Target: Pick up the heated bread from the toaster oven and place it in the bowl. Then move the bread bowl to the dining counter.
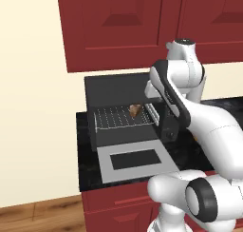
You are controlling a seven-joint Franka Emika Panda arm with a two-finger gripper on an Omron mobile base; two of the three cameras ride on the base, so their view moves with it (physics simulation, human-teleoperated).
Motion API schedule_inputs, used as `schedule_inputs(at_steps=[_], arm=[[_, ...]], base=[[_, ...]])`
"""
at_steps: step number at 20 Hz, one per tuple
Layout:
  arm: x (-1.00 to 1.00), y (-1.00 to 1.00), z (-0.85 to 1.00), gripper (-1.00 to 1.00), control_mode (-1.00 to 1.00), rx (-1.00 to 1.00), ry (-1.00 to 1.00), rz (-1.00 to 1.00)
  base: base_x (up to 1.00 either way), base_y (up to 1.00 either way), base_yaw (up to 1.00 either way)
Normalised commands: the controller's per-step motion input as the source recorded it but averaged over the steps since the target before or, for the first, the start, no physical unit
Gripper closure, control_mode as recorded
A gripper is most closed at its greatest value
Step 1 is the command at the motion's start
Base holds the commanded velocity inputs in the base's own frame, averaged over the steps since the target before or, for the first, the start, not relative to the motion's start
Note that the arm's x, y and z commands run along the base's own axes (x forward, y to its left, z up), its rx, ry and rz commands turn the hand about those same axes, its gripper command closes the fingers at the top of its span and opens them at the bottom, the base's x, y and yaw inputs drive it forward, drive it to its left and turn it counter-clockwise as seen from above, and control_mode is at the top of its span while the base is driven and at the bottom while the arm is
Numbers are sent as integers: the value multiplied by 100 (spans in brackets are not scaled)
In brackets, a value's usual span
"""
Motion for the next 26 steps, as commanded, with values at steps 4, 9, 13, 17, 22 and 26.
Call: schedule_inputs(at_steps=[4,9,13,17,22,26], arm=[[-8,14,-3,-100,-100,-3,-11,0],[-23,91,-82,-100,-100,-7,-10,0],[3,72,-79,-100,-100,0,-12,0],[29,28,-50,-100,-100,0,-14,-3],[38,27,-57,-100,-100,0,-18,-1],[34,5,-8,-100,-100,0,-17,-4]], base=[[0,0,0],[0,0,0],[0,0,0],[0,0,0],[0,0,0],[0,0,0]])
